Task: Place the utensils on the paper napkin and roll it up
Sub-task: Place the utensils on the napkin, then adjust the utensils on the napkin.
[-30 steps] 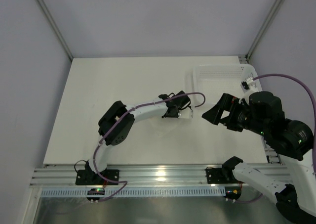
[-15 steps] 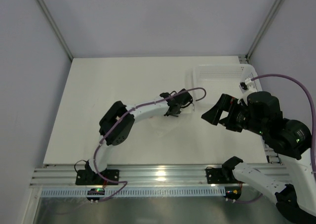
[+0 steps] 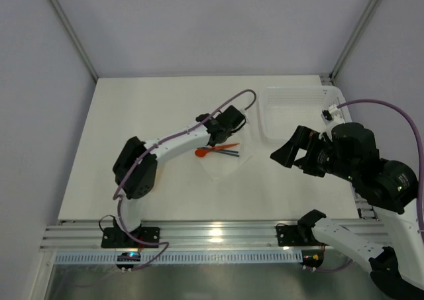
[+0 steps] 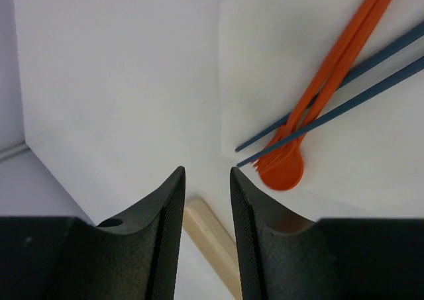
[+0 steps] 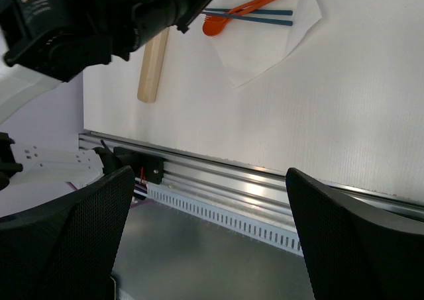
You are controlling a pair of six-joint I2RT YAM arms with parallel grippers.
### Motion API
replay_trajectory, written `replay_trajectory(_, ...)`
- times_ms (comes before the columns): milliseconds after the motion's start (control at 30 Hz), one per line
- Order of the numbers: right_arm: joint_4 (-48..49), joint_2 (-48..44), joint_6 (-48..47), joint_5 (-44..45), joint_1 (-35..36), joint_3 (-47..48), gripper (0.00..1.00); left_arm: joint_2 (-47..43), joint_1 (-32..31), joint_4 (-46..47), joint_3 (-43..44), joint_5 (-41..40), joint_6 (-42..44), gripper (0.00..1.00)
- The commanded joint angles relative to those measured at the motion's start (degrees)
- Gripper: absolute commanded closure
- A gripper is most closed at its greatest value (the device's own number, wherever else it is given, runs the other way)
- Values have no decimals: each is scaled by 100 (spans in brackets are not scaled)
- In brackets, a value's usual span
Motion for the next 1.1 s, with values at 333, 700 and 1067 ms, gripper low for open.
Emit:
replay_trajectory(333, 302, 517, -626, -124, 18, -139, 2, -2120, 1294, -1314, -575, 484, -3386, 61)
replay_trajectory(700, 1568, 1923, -1426, -369, 27, -262, 16, -3332, 2296, -1815, -821, 1969, -4803, 56)
replay_trajectory(1067, 2378, 4568, -2865, -300, 413, 625, 46, -4404, 2815, -1948, -1567, 3147, -5075, 50)
